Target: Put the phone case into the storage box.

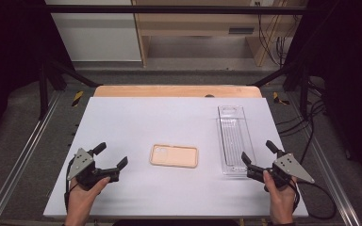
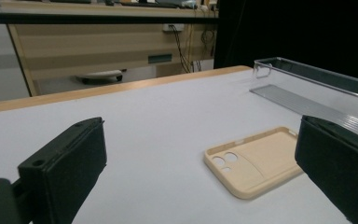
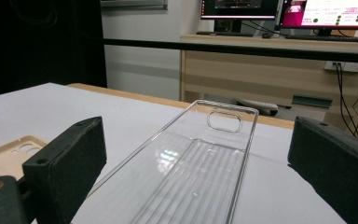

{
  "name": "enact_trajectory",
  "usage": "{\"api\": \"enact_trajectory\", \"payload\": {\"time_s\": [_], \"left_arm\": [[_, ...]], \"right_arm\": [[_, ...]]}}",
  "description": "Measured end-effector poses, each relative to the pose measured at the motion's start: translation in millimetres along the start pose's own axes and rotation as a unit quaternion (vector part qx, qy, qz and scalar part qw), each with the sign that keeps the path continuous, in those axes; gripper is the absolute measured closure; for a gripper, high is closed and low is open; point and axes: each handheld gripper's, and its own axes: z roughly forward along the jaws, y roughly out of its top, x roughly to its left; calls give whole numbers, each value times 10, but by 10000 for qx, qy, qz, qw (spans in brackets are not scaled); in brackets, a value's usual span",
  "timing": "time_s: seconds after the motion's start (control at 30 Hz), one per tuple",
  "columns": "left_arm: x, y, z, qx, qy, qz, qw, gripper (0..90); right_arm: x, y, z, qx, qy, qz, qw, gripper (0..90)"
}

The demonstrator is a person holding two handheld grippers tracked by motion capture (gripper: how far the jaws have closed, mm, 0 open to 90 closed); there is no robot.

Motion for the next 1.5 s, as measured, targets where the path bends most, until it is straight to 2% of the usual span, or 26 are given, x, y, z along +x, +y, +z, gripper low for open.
{"api": "enact_trajectory", "payload": {"time_s": [0.07, 0.1, 0.13, 0.2, 0.33, 0.4, 0.53, 0.73, 0.87, 1.27, 1.5], "left_arm": [[-39, 15, 31, 47, -54, 49, 10000, 17], [-125, 39, 105, 189, -193, 137, 9995, 17], [-125, 39, 105, 189, -193, 137, 9995, 17], [-221, 66, 188, 311, -346, 198, 9987, 18], [-317, 102, 283, 482, -469, 257, 9974, 21], [-403, 146, 391, 618, -610, 334, 9957, 22], [-526, 178, 545, 742, -783, 382, 9934, 22], [-684, 192, 715, 867, -950, 506, 9904, 21], [-739, 197, 800, 964, -969, 551, 9891, 21], [-780, 200, 973, 1146, -962, 486, 9875, 21], [-823, 220, 1073, 1248, -939, 534, 9863, 25]], "right_arm": [[3, 5, 0, -26, 7, 14, 10000, 46], [3, 5, -1, -15, 9, -10, 10000, 46], [3, 5, -1, -15, 9, -10, 10000, 46], [5, 5, -10, -7, -8, -37, 10000, 46], [6, 11, -22, -28, -26, -44, 10000, 44], [7, 0, -13, 0, -34, -45, 10000, 43], [9, -4, -12, 7, -33, -30, 10000, 43], [-10, -8, -23, -5, -59, -12, 10000, 42], [-9, -8, -23, -9, -64, 10, 10000, 42], [-5, -9, -26, 14, -64, 18, 10000, 42], [-9, -9, -27, -4, -69, 26, 10000, 42]]}}
